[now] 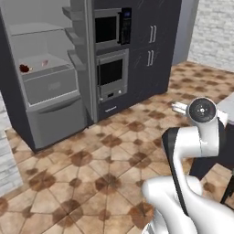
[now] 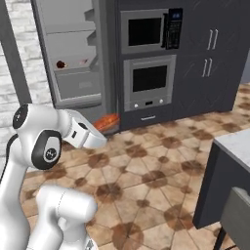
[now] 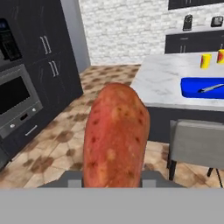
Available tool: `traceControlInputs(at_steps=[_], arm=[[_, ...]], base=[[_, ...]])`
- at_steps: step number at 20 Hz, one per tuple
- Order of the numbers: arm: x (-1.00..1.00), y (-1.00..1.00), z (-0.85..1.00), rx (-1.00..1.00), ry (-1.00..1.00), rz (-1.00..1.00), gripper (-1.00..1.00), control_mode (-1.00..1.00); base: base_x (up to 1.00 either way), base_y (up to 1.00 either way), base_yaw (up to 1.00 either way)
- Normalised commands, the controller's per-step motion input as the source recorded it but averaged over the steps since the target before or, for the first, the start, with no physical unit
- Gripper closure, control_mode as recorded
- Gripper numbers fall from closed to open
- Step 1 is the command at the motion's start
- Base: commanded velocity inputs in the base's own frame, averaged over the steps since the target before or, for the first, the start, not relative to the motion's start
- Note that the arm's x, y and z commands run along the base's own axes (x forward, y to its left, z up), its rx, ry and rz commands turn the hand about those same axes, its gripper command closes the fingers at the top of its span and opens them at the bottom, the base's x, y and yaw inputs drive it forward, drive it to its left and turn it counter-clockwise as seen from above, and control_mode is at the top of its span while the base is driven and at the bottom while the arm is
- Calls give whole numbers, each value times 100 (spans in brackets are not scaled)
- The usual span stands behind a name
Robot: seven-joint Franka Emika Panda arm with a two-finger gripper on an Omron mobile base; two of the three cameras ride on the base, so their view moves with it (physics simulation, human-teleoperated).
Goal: Gather the sweet potato and bell pepper from the fridge and place them on a tray on the dining counter. Then gather the steaks from the fridge and place them on the other tray.
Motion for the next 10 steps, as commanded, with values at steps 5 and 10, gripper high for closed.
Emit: traceControlInputs(at_steps=[5,10], arm=[[0,0,0,0,0,0,100,100],[0,0,0,0,0,0,100,100]], base=[[-7,-32,-28],[-1,-43,-28]])
